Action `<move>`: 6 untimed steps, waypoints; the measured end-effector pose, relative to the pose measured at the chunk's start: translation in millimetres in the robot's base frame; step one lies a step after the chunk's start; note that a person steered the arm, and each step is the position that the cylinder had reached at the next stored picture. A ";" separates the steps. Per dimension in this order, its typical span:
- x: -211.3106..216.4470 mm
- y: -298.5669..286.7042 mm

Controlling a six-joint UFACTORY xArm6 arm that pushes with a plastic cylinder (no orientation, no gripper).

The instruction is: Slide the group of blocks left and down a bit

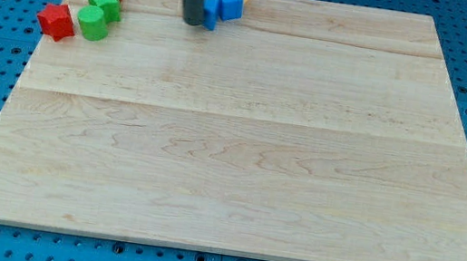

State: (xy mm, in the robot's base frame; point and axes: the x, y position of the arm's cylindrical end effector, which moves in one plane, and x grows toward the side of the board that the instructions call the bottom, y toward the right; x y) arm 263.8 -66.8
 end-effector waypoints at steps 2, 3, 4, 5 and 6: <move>53.4 53.4; 3.9 147.7; -71.8 143.3; -71.8 143.3; -72.0 118.1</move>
State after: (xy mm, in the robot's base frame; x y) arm 191.8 51.2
